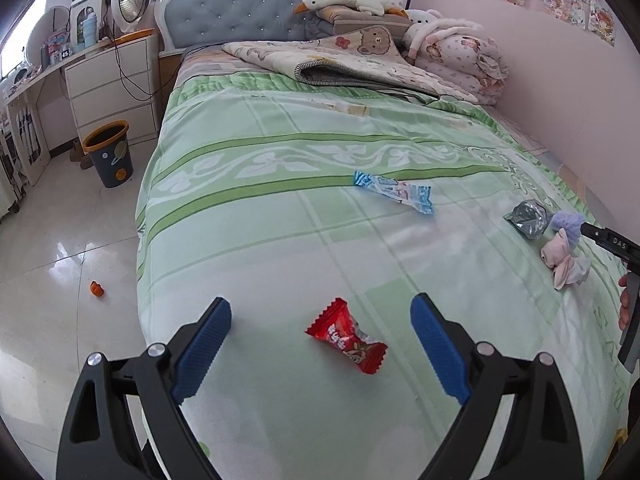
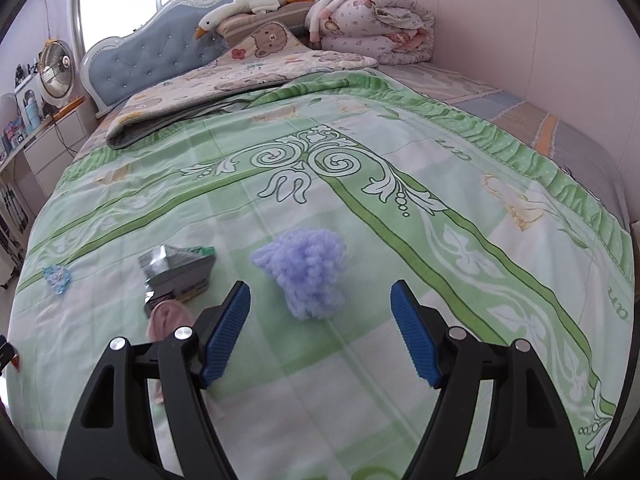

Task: Collect trash
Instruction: 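Grasp the lavender puff with the right tool while the left tool grasps the red wrapper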

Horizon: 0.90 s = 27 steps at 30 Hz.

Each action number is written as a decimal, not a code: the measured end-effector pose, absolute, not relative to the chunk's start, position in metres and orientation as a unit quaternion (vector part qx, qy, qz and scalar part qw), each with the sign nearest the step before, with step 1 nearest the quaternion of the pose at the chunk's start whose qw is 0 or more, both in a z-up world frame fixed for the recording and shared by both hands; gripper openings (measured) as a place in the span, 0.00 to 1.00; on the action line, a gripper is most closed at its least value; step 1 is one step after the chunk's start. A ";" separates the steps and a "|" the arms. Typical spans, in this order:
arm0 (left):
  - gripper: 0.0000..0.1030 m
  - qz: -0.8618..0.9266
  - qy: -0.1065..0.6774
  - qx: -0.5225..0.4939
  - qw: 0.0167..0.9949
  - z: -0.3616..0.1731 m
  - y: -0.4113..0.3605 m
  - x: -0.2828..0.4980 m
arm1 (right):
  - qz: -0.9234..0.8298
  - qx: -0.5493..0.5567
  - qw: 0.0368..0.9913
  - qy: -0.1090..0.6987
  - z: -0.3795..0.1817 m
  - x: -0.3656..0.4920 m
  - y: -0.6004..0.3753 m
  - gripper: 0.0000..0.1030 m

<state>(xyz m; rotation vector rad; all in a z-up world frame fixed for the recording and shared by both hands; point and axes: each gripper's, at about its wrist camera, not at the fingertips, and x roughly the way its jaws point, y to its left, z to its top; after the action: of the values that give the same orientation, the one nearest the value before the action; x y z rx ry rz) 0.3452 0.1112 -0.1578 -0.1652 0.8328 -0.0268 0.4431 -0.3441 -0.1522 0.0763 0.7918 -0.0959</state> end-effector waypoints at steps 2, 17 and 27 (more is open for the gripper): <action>0.85 -0.016 0.405 -0.083 0.910 -0.158 0.111 0.347 | -0.046 0.043 0.919 0.389 -0.157 0.453 -0.347 0.67; 0.44 -0.056 0.401 -0.081 0.911 -0.163 0.100 0.350 | -0.046 0.034 0.913 0.403 -0.179 0.495 -0.343 0.54; 0.13 -0.071 0.393 -0.130 0.908 -0.167 0.113 0.348 | -0.043 0.005 0.916 0.398 -0.182 0.498 -0.324 0.37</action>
<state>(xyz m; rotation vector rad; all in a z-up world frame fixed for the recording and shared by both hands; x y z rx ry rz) 0.3477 0.1133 -0.1673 -0.2687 0.8108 -0.1473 0.4980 -0.3236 -0.1822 0.0094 0.8192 -0.0891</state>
